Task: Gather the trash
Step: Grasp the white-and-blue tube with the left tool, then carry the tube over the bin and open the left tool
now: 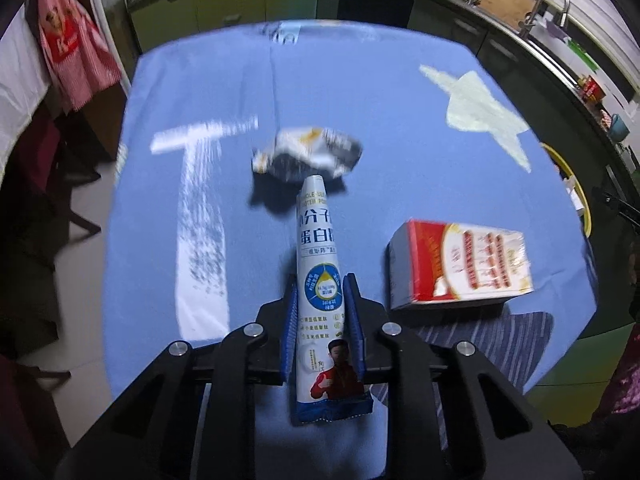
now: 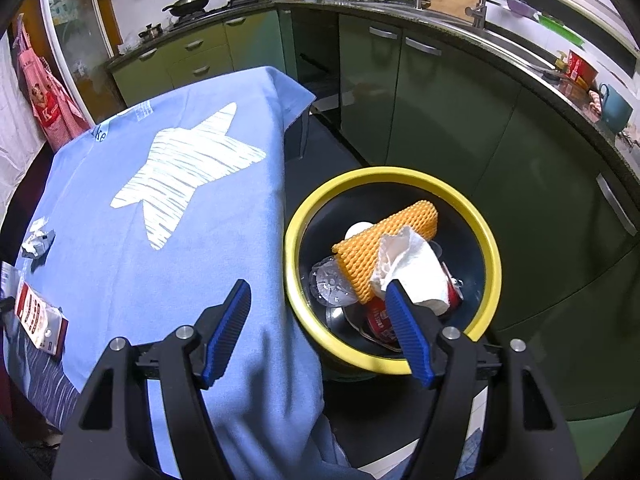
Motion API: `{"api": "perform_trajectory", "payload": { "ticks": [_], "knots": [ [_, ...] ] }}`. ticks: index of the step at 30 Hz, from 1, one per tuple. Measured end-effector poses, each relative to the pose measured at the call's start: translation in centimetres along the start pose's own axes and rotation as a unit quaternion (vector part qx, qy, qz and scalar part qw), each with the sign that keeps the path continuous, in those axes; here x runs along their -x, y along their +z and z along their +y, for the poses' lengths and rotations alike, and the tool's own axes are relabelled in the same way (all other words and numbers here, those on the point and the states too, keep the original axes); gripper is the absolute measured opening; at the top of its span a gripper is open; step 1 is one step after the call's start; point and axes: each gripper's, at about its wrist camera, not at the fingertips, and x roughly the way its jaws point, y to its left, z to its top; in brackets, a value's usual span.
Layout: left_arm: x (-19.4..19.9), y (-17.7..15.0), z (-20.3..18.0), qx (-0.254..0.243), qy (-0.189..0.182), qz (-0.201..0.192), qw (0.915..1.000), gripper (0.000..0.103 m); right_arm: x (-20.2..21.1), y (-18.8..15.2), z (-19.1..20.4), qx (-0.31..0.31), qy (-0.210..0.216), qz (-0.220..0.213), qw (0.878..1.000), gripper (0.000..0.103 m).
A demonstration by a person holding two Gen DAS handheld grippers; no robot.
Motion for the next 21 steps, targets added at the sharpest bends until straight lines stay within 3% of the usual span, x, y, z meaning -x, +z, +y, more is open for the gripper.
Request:
{"api": "perform_trajectory", "payload": {
  "ticks": [4,8,10,13,18,21],
  "knots": [
    [2.5,1.8,-2.1,-0.039,-0.016,-0.028,0.9987,0.022,0.7,-0.1,-0.6,-0.008,-0.003,-0.009,1.0,0.066],
    [2.6,5.0,-6.2,-0.097,-0.077,-0.031,0.9918,0.022,1.4,-0.6,-1.9,-0.022,-0.007,-0.016,1.0,0.066],
    [1.7,6.9,-9.4,-0.137,-0.114,-0.025,0.9836,0.022,2.1,-1.1,-3.1,-0.034,-0.014,-0.02,0.999,0.066],
    [0.4,9.2,-15.2,-0.206,-0.15,-0.013,0.9668,0.022,3.4,-2.0,-4.8,-0.05,-0.024,-0.027,0.998,0.066],
    [-1.4,13.2,-26.4,-0.31,-0.211,0.012,0.9271,0.022,5.5,-4.2,-8.3,-0.084,-0.048,-0.036,0.995,0.066],
    [-2.9,15.2,-32.6,-0.346,-0.235,0.029,0.9079,0.023,6.2,-5.4,-10.0,-0.105,-0.056,-0.039,0.992,0.066]
  ]
}}
